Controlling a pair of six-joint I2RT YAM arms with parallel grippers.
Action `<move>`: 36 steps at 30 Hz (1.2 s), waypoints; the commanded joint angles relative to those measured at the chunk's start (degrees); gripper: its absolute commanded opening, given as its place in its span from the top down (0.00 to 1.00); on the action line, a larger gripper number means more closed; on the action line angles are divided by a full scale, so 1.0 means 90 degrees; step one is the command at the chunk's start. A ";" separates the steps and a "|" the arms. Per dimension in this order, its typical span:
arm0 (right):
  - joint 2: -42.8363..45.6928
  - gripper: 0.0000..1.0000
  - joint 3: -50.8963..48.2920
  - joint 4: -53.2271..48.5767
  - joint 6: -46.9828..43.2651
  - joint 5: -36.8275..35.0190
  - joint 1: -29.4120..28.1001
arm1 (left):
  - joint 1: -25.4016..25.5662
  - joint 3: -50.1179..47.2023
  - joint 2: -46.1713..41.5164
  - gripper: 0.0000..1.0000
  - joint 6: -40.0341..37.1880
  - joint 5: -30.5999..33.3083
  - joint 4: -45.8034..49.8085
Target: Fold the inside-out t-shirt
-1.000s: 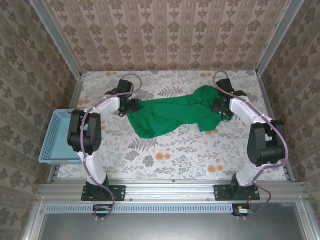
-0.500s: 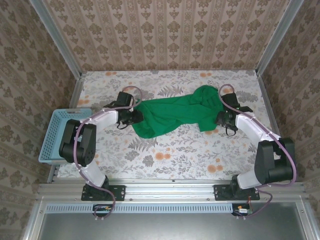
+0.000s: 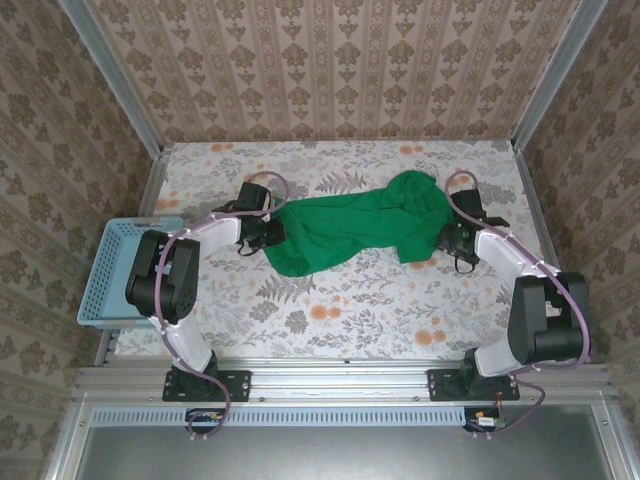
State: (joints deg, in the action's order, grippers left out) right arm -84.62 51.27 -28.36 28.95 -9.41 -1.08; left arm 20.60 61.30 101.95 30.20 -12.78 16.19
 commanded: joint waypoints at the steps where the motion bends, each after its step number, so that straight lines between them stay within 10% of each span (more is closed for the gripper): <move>1: -0.0282 0.39 -0.0016 0.0007 0.0190 0.0044 0.0102 | 0.0026 0.0116 -0.0261 0.94 -0.0059 0.0165 0.0092; 13: -0.0811 0.45 0.0156 0.0495 0.0037 0.1191 -0.0183 | 0.0109 -0.0203 -0.0976 1.00 -0.0074 0.0316 0.0100; 30: -0.2843 0.55 0.2574 -0.0553 -0.0279 0.0430 -0.1134 | 0.0240 -0.0608 -0.2126 1.00 -0.0167 0.0557 0.0315; 36: -0.1915 0.52 0.2242 -0.0670 -0.0443 0.0459 -0.1085 | 0.0148 -0.0686 -0.2402 1.00 -0.0249 0.0759 0.0467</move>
State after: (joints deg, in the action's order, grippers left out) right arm -108.40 72.69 -31.09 26.65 -3.40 -11.35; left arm 22.68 55.83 82.11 29.71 -7.86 18.24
